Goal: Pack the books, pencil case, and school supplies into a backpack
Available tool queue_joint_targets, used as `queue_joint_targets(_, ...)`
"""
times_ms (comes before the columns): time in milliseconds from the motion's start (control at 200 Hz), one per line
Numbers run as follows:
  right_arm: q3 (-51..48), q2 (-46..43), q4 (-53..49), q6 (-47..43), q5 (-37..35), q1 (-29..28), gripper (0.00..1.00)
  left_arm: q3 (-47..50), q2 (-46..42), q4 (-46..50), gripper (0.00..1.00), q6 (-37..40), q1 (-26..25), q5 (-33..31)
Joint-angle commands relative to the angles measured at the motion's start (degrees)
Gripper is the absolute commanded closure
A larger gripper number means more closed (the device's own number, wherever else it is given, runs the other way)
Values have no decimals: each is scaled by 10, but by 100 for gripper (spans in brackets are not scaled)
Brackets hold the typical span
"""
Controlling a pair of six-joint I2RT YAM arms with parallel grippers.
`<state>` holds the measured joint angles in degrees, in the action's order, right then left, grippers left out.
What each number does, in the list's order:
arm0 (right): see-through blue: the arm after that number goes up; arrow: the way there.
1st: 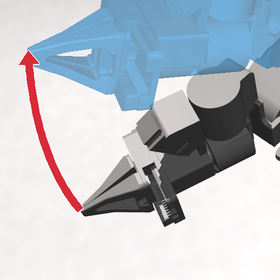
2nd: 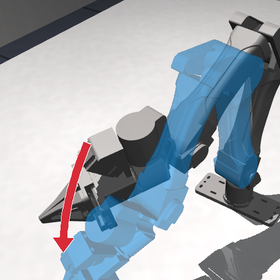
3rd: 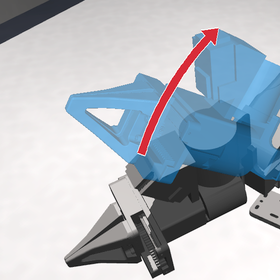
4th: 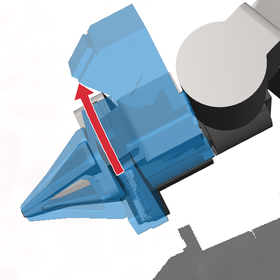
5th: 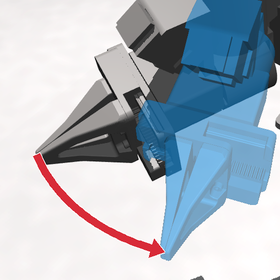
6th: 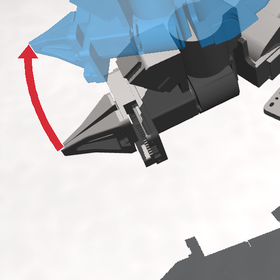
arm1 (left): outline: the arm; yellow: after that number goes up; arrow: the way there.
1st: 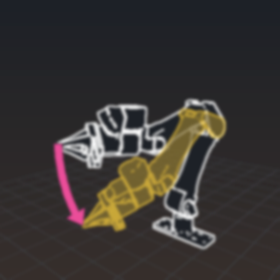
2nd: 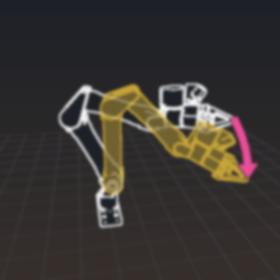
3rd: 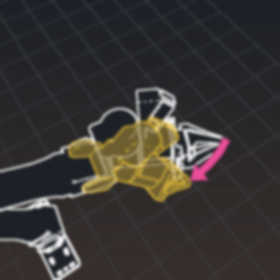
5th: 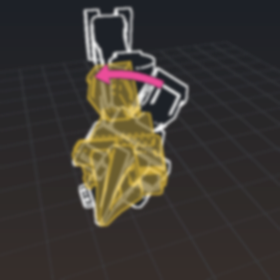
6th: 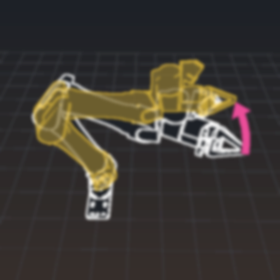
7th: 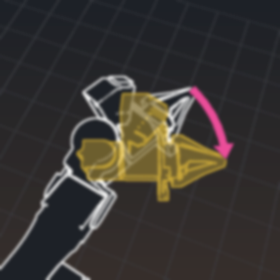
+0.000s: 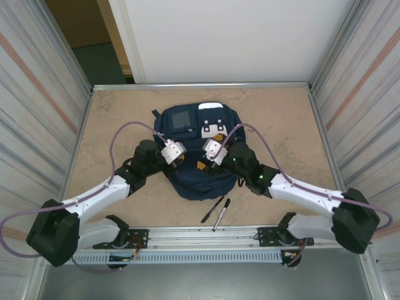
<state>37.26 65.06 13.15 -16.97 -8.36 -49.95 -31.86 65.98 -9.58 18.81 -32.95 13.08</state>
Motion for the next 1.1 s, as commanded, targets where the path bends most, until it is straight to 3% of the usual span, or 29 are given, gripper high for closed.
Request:
queue_joint_targets(0, 33, -69, -156, 292, -162, 1, 1, -28, 8, -3, 100, -65, 3, 35)
queue_joint_targets(95, 85, -114, -403, 575, -145, 29, 1, -56, 25, 25, 100, -106, 4, 35)
queue_joint_targets(200, 65, -134, -503, 731, -11, 67, 1, -87, 43, 52, 100, -154, 7, 39)
queue_joint_targets(341, 51, -106, -655, 914, 31, 58, 1, -126, 69, 84, 100, -191, 10, 84)
queue_joint_targets(551, 55, -49, -676, 951, 50, -15, 3, -163, 119, 99, 100, -251, 13, 135)
queue_joint_targets(722, 48, -11, -643, 978, 80, -43, 20, -195, 157, 145, 100, -305, 31, 139)
queue_joint_targets(917, 30, 56, -576, 1008, 127, -62, 39, -196, 177, 117, 100, -354, 42, 173)
queue_joint_targets(1092, 52, 134, -542, 978, 158, -72, 44, -182, 177, 59, 100, -398, 42, 192)
